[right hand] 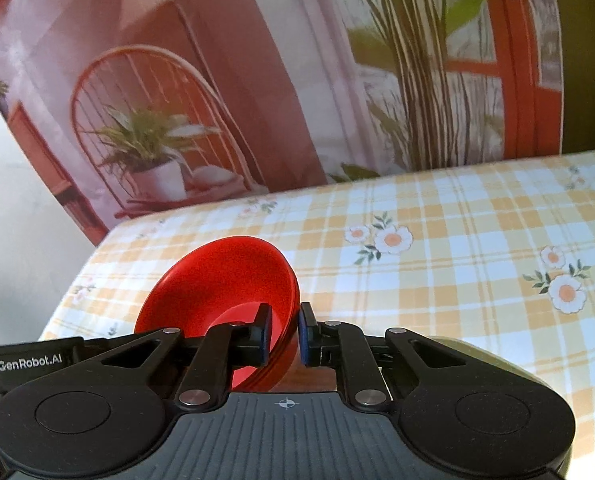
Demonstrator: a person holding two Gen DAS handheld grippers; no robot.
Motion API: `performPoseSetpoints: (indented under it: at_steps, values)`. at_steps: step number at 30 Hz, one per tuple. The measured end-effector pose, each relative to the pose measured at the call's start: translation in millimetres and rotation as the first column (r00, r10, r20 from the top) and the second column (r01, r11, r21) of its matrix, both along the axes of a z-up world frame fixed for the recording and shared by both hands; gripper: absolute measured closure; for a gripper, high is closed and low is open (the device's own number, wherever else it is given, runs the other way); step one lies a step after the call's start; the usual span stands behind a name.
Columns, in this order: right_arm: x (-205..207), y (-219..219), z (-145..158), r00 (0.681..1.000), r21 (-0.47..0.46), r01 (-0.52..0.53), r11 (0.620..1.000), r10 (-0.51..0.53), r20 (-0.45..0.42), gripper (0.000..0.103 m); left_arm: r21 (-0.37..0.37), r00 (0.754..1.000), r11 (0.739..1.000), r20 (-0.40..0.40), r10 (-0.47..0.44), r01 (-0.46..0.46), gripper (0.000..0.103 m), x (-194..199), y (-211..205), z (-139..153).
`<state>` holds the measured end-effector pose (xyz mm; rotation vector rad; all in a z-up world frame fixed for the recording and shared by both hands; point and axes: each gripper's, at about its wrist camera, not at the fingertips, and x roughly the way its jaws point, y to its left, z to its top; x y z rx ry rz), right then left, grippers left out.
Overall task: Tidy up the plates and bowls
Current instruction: 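Carry the stacked red bowls with both grippers over the green plate stack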
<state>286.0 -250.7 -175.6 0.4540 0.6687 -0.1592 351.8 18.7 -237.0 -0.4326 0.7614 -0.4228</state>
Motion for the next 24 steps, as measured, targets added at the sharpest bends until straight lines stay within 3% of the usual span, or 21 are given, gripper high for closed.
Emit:
performPoseSetpoints:
  at_steps: [10, 24]
  values:
    - [-61, 16, 23, 0.997, -0.017, 0.025, 1.000, -0.023, 0.076, 0.088, 0.036, 0.998, 0.998, 0.038, -0.050, 0.048, 0.084, -37, -6, 18]
    - [-120, -23, 27, 0.988, -0.017, 0.116, 0.993, -0.114, 0.101, 0.088, 0.060, 0.987, 0.985, 0.019, -0.161, 0.160, 0.084, -50, -61, 20]
